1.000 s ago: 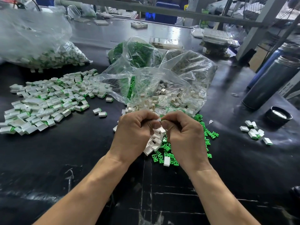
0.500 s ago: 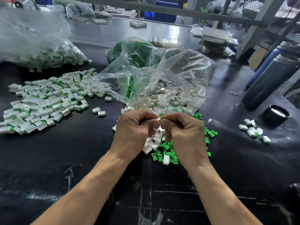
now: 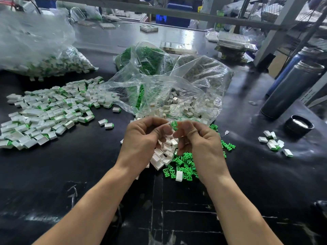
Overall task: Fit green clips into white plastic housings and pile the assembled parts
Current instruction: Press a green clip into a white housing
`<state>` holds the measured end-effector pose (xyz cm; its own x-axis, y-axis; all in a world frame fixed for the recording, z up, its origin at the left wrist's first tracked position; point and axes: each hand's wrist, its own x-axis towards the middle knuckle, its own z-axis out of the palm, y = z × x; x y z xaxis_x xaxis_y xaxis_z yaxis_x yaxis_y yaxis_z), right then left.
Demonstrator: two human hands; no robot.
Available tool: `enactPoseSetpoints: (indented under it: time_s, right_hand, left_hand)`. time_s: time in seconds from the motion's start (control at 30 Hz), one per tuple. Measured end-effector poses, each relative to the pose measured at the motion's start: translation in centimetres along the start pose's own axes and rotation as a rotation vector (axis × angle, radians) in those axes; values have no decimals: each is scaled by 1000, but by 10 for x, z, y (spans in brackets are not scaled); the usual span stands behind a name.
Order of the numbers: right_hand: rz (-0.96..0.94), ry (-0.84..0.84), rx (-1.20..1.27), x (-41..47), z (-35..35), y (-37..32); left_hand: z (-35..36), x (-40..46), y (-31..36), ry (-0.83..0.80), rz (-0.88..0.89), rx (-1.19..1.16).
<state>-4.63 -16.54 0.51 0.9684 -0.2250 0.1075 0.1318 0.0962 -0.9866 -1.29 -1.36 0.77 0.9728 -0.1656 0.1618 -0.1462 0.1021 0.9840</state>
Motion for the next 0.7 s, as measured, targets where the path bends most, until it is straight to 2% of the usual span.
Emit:
enactPoseSetpoints:
  time_s: [0.1, 0.2, 0.4, 0.53, 0.7]
  right_hand:
    - [147, -112, 130, -1, 4, 1]
    - [204, -165, 116, -2, 8, 2]
    - [248, -96, 41, -6, 13, 0]
    - [241, -48, 86, -6, 15, 0]
    - [210, -28, 106, -6, 18, 2]
  left_hand:
    - [4, -2, 2, -20, 28, -45]
    - [9, -3, 2, -7, 53, -28]
    - [15, -5, 1, -77, 29, -104]
    - [17, -6, 0, -170, 29, -124]
    - [15, -6, -1, -184, -5, -139]
